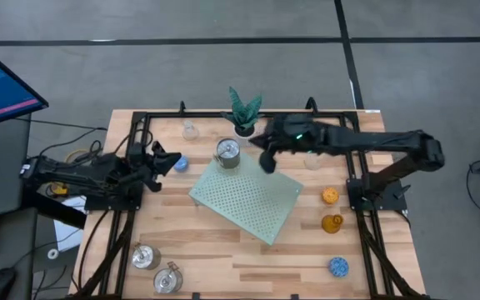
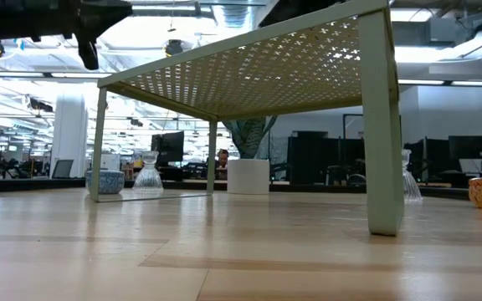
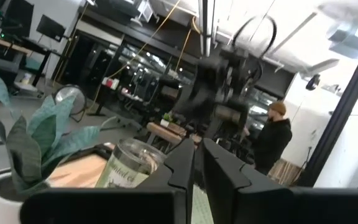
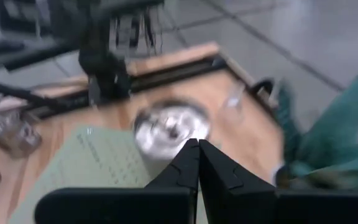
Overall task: Pick & Place candle stick holders
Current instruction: Put the left silver scented candle on the shelf
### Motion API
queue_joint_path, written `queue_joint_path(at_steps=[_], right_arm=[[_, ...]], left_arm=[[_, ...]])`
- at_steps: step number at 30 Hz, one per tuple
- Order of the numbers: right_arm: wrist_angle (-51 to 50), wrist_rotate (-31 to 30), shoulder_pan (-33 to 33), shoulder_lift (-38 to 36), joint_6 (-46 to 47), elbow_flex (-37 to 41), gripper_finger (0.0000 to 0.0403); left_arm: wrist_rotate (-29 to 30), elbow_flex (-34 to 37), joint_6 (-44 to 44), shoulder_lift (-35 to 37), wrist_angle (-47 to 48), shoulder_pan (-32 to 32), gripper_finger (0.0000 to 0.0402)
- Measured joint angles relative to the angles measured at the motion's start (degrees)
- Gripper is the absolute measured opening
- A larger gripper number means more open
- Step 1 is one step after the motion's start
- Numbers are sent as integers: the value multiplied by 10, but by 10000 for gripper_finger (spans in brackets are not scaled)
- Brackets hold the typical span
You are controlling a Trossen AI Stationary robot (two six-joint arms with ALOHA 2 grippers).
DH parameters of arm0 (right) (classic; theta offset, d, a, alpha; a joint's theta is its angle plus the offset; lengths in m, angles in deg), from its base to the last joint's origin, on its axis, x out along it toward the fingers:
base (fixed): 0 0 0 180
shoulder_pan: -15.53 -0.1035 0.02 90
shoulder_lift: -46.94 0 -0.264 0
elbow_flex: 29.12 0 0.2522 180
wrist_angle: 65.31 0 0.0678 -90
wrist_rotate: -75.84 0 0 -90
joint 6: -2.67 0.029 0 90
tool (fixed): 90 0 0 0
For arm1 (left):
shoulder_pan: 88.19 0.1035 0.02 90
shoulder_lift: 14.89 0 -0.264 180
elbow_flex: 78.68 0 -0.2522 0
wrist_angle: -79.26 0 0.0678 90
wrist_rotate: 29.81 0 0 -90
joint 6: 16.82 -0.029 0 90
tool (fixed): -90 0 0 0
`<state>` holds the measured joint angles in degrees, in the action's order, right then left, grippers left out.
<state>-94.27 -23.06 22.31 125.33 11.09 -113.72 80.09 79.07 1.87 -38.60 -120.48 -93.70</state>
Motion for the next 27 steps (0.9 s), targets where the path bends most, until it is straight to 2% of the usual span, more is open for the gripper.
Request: queue_joint_path(at_steps=[8, 13, 20, 27], right_arm=[[-43, 1, 21, -189, -84, -4, 0], [-91, 0, 24, -318, -120, 28, 0], [-94, -19, 28, -462, -115, 128, 0], [-58, 2, 33, -540, -42, 253, 0]], left_arm=[[6, 0, -33, -18, -10, 0, 30], [6, 0, -31, -18, -39, 0, 30], [7, 0, -30, -18, -70, 0, 30], [14, 0, -22, -18, -118, 0, 30]])
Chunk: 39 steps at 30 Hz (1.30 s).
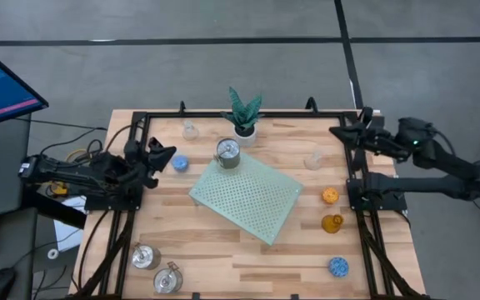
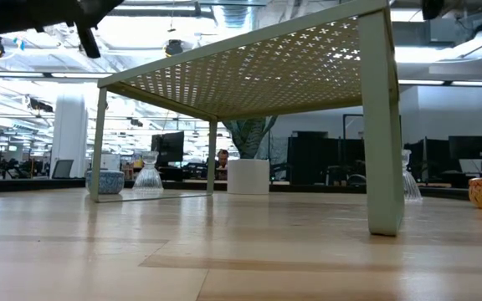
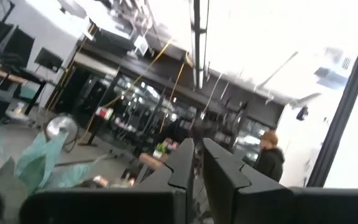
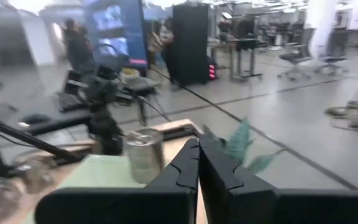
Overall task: Pick & Place candle stick holders
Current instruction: Put the left silver scented candle on the shelf
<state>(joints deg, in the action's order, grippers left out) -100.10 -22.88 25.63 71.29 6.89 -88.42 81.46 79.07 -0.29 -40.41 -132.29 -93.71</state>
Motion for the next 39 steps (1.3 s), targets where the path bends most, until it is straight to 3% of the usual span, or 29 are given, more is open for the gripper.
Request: queue_joint_path(at_steps=[6, 14, 23, 33, 39], right_arm=[[81, 24, -4, -62, 24, 103, 0], [121, 112, -4, -137, 114, 211, 0], [275, 162, -4, -211, 191, 363, 0], [283, 168, -4, -242, 198, 449, 0], [256, 169, -4, -241, 212, 451, 0]], left_arm=[[1, 0, 0, 0, -22, 0, 30], [1, 0, 4, 0, -26, 0, 30], [1, 0, 4, 0, -47, 0, 30], [1, 0, 4, 0, -53, 0, 30], [1, 0, 4, 0, -53, 0, 30]])
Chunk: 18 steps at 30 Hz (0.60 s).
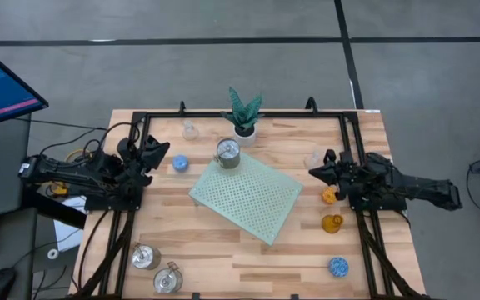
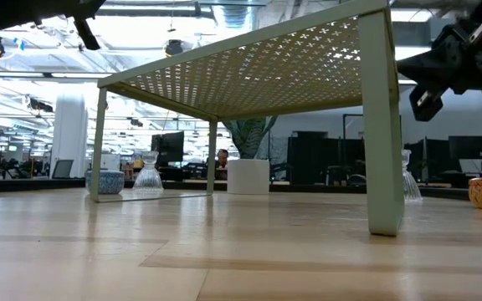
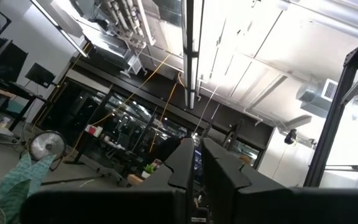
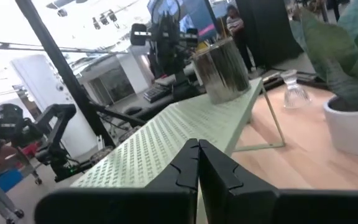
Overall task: Pick & Place candle stick holders
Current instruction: Put the left silver scented candle on the shelf
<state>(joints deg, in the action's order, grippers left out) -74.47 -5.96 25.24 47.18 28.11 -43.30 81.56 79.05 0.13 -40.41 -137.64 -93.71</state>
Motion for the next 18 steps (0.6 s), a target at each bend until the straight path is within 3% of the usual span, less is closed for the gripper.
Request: queue_joint_path(at_steps=[13, 18], right_arm=[[-12, -6, 1, 1, -3, 0, 0], [-12, -6, 1, 1, -3, 0, 0]], left_arm=[[-14, -1, 16, 0, -8, 0, 31], [-97, -34, 48, -11, -9, 0, 58]])
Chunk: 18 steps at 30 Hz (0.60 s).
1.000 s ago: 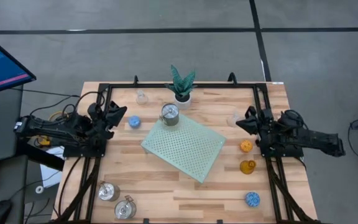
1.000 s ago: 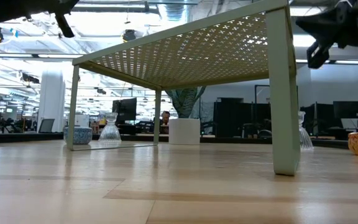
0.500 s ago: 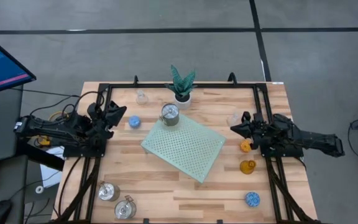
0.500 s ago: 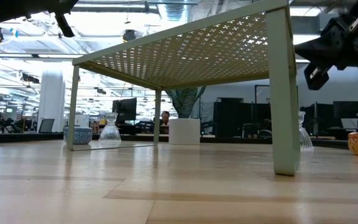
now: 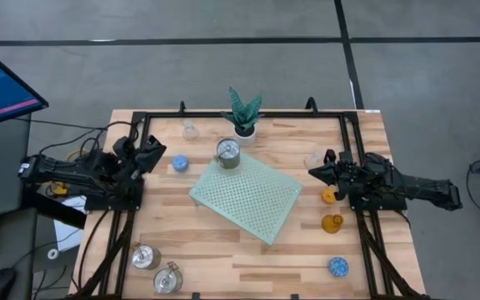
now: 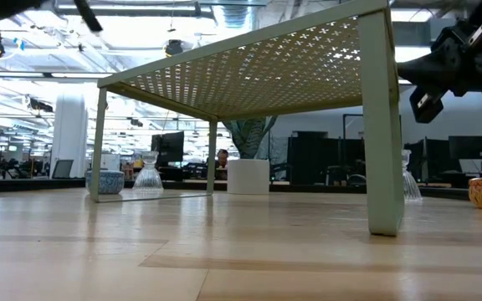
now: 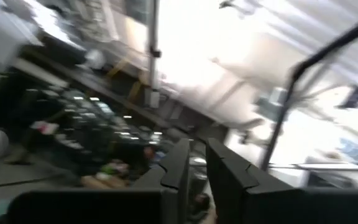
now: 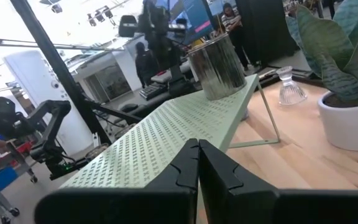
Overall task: Pick & Place candle stick holders
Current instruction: Put the left silver scented candle on the shelf
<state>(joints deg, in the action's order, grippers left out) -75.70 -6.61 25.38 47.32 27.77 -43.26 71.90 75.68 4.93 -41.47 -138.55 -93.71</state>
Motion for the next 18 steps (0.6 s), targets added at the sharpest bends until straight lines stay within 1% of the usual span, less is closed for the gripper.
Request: queue_joint_path(at_steps=[4, 8, 12, 15, 18], right_arm=[[-1, -1, 0, 0, 0, 0, 0], [-2, -1, 0, 0, -1, 0, 0], [-2, -1, 0, 0, -1, 0, 0], [-2, -1, 0, 0, -1, 0, 0], [-2, -1, 0, 0, -1, 0, 0]], left_arm=[[-55, -42, -5, -31, 1, 0, 107], [-114, -83, -6, -83, 1, 0, 177], [-195, -123, 6, -136, 8, 0, 242], [-228, -153, 14, -164, 39, 0, 269], [-229, -170, 12, -183, 71, 0, 278]])
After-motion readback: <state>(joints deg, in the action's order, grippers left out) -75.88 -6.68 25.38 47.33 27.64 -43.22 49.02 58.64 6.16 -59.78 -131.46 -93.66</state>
